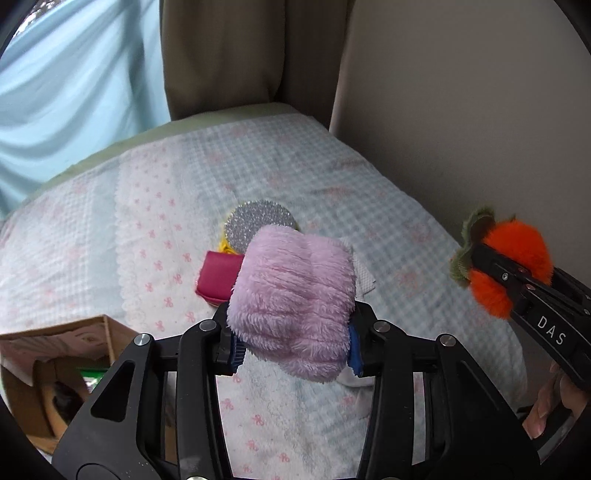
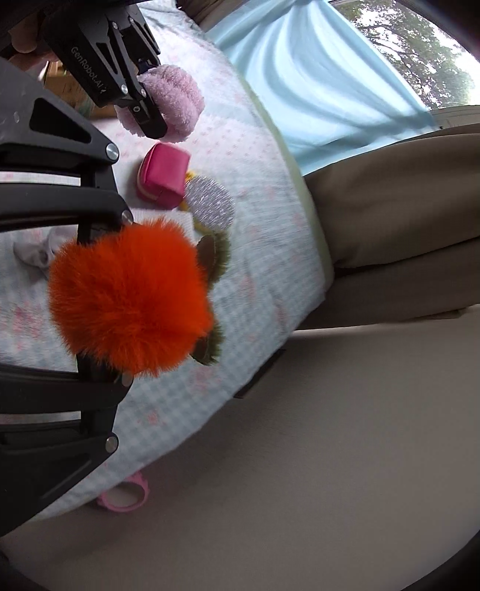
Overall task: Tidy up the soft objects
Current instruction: 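Carry the pink roll and orange pompom over the box with both tools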
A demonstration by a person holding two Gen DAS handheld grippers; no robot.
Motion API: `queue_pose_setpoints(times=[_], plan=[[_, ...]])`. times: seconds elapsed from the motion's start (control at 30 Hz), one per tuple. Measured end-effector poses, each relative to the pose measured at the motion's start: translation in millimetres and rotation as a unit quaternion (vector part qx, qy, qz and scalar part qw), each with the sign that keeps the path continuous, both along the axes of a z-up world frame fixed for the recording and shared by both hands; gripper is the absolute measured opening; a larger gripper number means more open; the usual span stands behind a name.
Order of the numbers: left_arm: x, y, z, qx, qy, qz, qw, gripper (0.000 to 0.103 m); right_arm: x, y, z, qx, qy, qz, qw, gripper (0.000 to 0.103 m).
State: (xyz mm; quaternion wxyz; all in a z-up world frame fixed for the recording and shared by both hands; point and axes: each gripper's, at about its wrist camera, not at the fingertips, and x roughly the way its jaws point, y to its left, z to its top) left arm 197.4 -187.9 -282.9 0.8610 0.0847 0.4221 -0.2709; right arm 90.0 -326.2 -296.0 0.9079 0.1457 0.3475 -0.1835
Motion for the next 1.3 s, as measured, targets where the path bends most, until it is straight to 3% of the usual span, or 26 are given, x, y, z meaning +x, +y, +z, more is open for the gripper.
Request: queue_pose_setpoints(times=[0.2,0.37,0.47,0.63,0.87,1.03,1.3], plan=[[-22,37,83,-0.007,-0.006,0.023,0.9997,0.038,-26,36,88,-0.031,-0.009,0.016,0.999,0.033],[-41,83,134,-0.022,-0.008,0.058,0.9981,0.038,-43,74,145,-0.042,-0.020,0.044,0.998,0.033],[-50,112,159,-0.035,-0.012,0.074,0.9966,0.038,-49,102,168,-0.049,-0.028,0.064,0.996,0.033],[-58,155,186,-0.025,-0.042,0.085,0.9952,0.038,-50,153,191,-0.054,-0.044,0.103,0.992,0.033],[-53,225,196,-0.022,-0.043,0.129,0.9904,0.038,-25,226,199,-0.064,-0.052,0.169,0.982,0.033],[-46,271,190,0.006,-0.052,0.141,0.9886,0.038,-4,269,193,-0.038,-0.050,0.208,0.976,0.033],[-23,350,136,0.038,0.009,0.172,0.9843,0.038,39,332,144,0.038,0.015,0.249,0.968,0.033]])
